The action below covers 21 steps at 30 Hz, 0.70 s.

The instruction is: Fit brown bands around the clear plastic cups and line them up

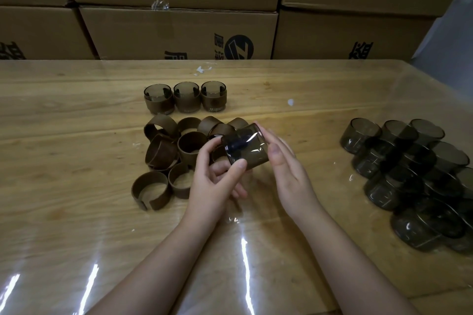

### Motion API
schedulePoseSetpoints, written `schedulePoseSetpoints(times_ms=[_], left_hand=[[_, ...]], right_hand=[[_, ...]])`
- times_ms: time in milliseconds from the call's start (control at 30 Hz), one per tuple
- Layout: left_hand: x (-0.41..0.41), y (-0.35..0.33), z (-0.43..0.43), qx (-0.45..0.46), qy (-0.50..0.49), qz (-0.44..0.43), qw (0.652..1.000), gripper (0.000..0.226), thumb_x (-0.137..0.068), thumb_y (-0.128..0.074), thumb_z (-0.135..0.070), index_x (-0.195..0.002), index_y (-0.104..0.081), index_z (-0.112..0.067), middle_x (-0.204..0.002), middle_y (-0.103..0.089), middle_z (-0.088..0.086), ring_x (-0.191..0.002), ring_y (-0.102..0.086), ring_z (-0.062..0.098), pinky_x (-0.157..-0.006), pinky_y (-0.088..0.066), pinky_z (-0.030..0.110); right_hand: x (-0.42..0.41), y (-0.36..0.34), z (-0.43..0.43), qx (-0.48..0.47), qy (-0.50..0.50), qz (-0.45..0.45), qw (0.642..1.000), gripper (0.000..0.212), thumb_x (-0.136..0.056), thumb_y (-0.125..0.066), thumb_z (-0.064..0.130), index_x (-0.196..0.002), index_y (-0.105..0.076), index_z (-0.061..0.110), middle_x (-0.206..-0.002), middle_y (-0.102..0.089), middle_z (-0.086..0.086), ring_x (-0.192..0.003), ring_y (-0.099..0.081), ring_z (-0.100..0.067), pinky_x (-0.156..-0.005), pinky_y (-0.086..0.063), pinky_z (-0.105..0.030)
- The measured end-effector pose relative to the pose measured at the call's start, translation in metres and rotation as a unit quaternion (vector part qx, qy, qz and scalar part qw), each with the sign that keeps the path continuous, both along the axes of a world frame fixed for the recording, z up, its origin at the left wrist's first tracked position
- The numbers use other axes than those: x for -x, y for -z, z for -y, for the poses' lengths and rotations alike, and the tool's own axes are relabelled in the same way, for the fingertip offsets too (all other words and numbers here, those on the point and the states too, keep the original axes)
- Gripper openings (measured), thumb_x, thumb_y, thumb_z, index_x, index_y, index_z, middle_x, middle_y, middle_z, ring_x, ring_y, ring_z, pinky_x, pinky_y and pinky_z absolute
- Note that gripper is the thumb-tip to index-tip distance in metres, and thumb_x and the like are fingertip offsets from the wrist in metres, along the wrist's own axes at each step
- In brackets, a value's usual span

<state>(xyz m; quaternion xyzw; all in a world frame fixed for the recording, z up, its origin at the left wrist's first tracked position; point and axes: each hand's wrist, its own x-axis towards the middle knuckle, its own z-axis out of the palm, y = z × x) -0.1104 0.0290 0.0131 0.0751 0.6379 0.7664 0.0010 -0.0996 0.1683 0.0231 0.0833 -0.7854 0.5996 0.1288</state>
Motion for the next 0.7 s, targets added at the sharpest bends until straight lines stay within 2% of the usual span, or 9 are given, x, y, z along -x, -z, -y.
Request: schedulePoseSetpoints(times_ms=[133,267,400,433,533,600,700], left_hand=[[0.0006,-0.0001,0.0023,-0.016,-0.002,-0.004,1.000,0.073,-0.074,-0.062,-0.036,-0.141,-0.041,-0.015,-0.089,-0.073,0.014,-0.057,-0.067,0.020,-0.051,-0.050,0.020],[-0.0007,-0.0018,0.0019,-0.028,-0.007,0.003,1.000,0.080,-0.070,-0.063,-0.044,-0.140,-0.040,-0.012,-0.092,-0.074,0.014,-0.056,-0.069,0.021,-0.049,-0.049,0.019],[-0.0005,-0.0030,0.0020,-0.057,-0.020,-0.005,0.998,0.073,-0.074,-0.060,-0.042,-0.137,-0.039,-0.012,-0.096,-0.073,0.014,-0.056,-0.069,0.022,-0.048,-0.050,0.020],[0.0000,-0.0031,0.0019,-0.060,-0.023,-0.006,0.998,0.073,-0.074,-0.060,-0.043,-0.137,-0.038,-0.013,-0.097,-0.074,0.013,-0.057,-0.069,0.023,-0.049,-0.050,0.020],[0.0017,-0.0015,0.0022,-0.064,-0.036,-0.012,0.997,0.070,-0.078,-0.060,-0.039,-0.139,-0.034,-0.015,-0.099,-0.074,0.010,-0.058,-0.070,0.022,-0.049,-0.051,0.020],[0.0018,0.0007,0.0017,-0.060,-0.043,-0.020,0.997,0.067,-0.078,-0.061,-0.035,-0.138,-0.033,-0.020,-0.099,-0.073,0.009,-0.059,-0.070,0.021,-0.050,-0.051,0.021],[0.0030,0.0033,0.0009,-0.054,-0.058,-0.033,0.996,0.062,-0.074,-0.066,-0.032,-0.130,-0.037,-0.031,-0.095,-0.070,0.011,-0.057,-0.068,0.019,-0.048,-0.050,0.020]], right_hand=[[-0.0004,-0.0004,-0.0009,0.002,-0.005,0.009,1.000,0.047,-0.093,-0.030,0.054,-0.136,-0.045,0.040,-0.145,-0.043,0.022,-0.141,-0.022,0.008,-0.112,-0.017,-0.010],[-0.0014,-0.0025,-0.0003,0.005,-0.012,0.008,1.000,0.059,-0.088,-0.027,0.061,-0.137,-0.047,0.035,-0.145,-0.044,0.023,-0.141,-0.022,0.009,-0.111,-0.017,-0.007],[-0.0029,-0.0042,0.0009,0.012,-0.015,0.016,1.000,0.051,-0.094,-0.030,0.054,-0.135,-0.052,0.033,-0.146,-0.045,0.016,-0.141,-0.023,0.007,-0.107,-0.017,-0.003],[-0.0034,-0.0048,0.0016,0.013,-0.017,0.015,1.000,0.049,-0.094,-0.031,0.054,-0.134,-0.052,0.034,-0.144,-0.045,0.018,-0.141,-0.023,0.008,-0.106,-0.017,-0.002],[-0.0059,-0.0070,0.0030,0.023,-0.019,-0.008,1.000,0.053,-0.091,-0.031,0.060,-0.131,-0.054,0.034,-0.129,-0.048,0.040,-0.139,-0.026,0.009,-0.104,-0.019,-0.002],[-0.0078,-0.0084,0.0041,0.035,-0.019,-0.032,0.999,0.059,-0.091,-0.033,0.067,-0.131,-0.055,0.031,-0.126,-0.048,0.046,-0.139,-0.029,0.008,-0.104,-0.021,-0.003],[-0.0096,-0.0091,0.0077,0.041,-0.021,-0.064,0.997,0.064,-0.092,-0.032,0.066,-0.133,-0.055,0.022,-0.134,-0.052,0.032,-0.140,-0.031,0.003,-0.106,-0.023,-0.007]])
